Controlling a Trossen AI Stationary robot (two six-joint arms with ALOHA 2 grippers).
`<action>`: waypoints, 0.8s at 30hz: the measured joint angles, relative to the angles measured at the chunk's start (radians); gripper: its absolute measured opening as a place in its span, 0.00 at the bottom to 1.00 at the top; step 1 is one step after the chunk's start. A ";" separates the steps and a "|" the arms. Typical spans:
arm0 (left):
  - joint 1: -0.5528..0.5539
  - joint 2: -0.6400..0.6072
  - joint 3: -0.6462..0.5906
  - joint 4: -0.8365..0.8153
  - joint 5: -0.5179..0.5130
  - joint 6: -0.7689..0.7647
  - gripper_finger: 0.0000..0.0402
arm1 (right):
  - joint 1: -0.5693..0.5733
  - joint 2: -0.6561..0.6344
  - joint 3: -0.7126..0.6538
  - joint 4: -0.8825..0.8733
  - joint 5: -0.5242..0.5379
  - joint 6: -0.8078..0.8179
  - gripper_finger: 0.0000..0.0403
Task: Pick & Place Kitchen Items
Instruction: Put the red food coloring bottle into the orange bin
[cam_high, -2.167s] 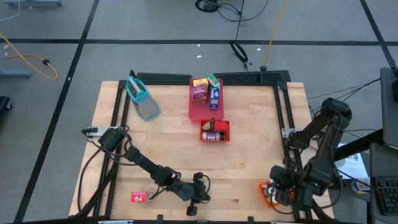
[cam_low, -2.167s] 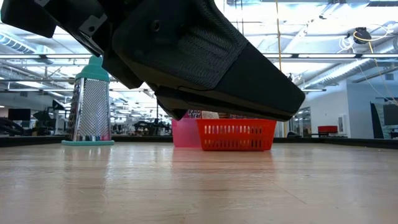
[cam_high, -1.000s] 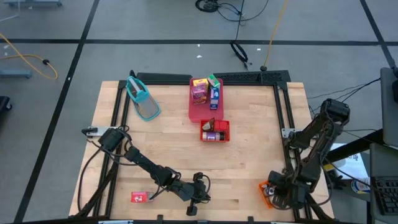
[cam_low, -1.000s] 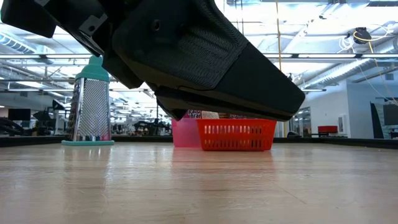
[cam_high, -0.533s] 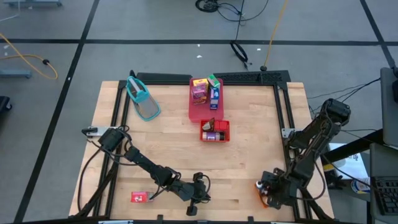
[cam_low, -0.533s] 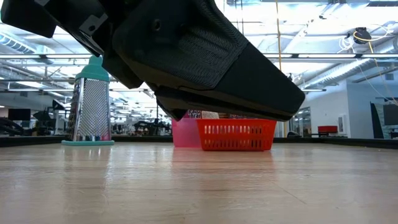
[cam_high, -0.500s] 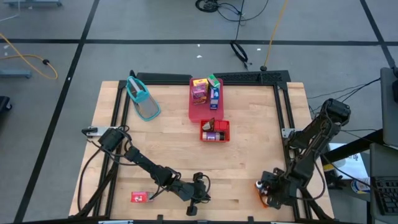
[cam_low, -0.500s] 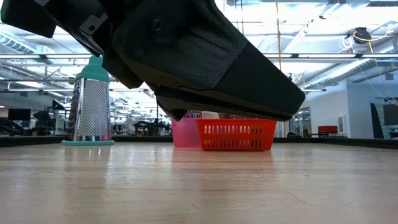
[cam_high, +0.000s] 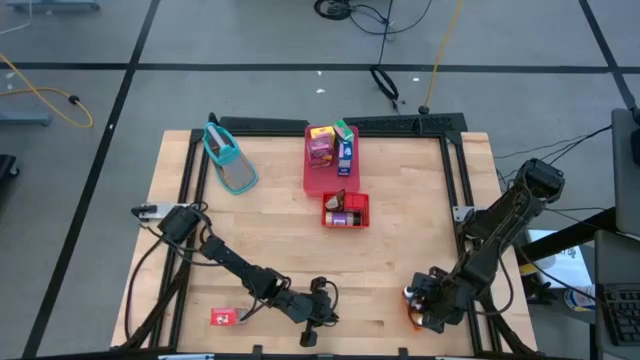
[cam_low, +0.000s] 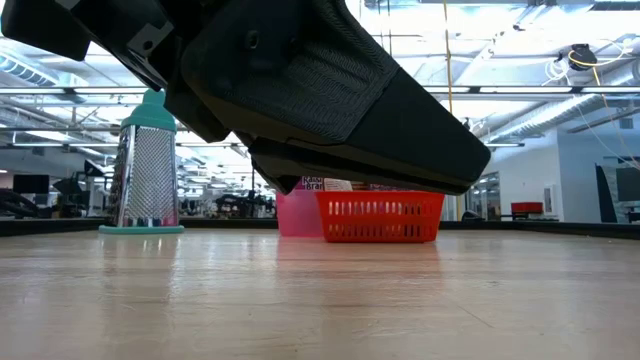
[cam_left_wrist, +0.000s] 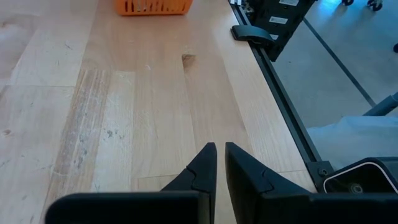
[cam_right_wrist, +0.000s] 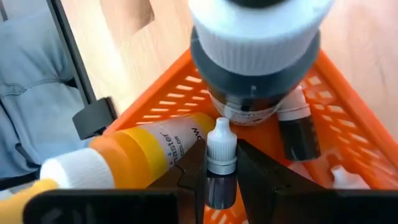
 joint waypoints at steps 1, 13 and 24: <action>0.000 0.000 0.000 0.000 0.000 0.000 0.08 | -0.006 0.000 0.000 0.000 0.000 -0.011 0.15; 0.000 0.000 0.000 0.000 0.000 0.002 0.08 | -0.002 0.000 0.000 -0.043 -0.026 -0.057 0.18; 0.000 0.000 0.000 0.000 0.000 0.002 0.08 | 0.008 0.000 0.000 -0.042 -0.036 -0.057 0.18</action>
